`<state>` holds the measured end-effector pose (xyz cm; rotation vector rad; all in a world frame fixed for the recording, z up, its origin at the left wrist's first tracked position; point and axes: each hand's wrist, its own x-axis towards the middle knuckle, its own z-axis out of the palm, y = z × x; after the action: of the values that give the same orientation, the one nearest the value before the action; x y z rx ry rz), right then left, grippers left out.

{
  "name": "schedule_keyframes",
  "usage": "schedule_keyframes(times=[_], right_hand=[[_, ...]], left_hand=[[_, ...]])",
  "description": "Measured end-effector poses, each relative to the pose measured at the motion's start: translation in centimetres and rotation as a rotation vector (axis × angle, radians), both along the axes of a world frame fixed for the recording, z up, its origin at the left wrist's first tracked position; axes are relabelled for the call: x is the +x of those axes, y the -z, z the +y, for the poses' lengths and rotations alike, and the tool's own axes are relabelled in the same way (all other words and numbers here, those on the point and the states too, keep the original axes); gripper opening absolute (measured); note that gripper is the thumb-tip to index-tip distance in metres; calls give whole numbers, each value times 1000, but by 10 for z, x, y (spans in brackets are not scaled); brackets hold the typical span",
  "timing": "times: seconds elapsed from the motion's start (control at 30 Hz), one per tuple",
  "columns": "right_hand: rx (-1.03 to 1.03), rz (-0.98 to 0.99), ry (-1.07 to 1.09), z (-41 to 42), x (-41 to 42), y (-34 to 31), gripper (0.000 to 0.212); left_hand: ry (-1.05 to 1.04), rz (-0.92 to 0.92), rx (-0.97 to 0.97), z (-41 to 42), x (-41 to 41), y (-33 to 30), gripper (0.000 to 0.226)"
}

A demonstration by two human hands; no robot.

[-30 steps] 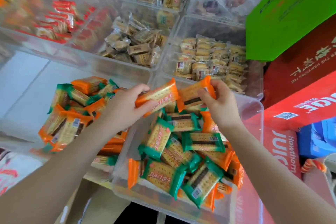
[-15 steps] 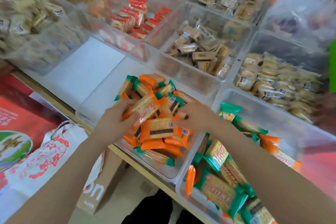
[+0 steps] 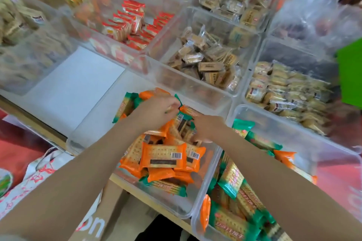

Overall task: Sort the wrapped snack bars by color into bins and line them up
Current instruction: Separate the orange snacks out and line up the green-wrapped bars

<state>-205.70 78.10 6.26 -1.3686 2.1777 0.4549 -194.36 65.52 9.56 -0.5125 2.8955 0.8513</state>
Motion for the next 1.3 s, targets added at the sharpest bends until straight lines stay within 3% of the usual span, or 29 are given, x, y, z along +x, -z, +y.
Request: schedule_keyframes(times=[0.1,0.2,0.33,0.43,0.53,0.67,0.83,0.93,1.03,1.13,1.3], right_hand=[[-90,-148,56,1,-4,-9,30],[-344,-289,141,12,-11,-27,22],[-723,-364,387,50,-27,-58,24],[-868,-456,687,84,-36,-62,22],[-953,-707,1035,118,-42,-50,13],[-946,-780,1274,152,-47,-30,4],[-777,-678,1147,172,-48,-13,6],[-555,-410,886,177,-48,-3,20],[-504,-194,696,193,-54,0,49],[-505,-107,661,224,-69,-5,31],[-355,-227,406,272,-75,-12,31]], left_hand=[[167,-172,-93,3,-28,13,38],[232,-345,-83,5,-40,27,47],[306,-466,-168,6,-40,39,55],[356,-557,-312,5,-44,41,61],[352,-542,-265,6,-49,32,58],[243,-361,-87,19,-45,7,52],[-2,136,41,53,-33,-34,44],[-19,275,103,86,-26,-53,35],[54,233,163,116,-26,-58,25],[102,147,240,144,-29,-45,24],[256,-29,56,188,-31,-14,35]])
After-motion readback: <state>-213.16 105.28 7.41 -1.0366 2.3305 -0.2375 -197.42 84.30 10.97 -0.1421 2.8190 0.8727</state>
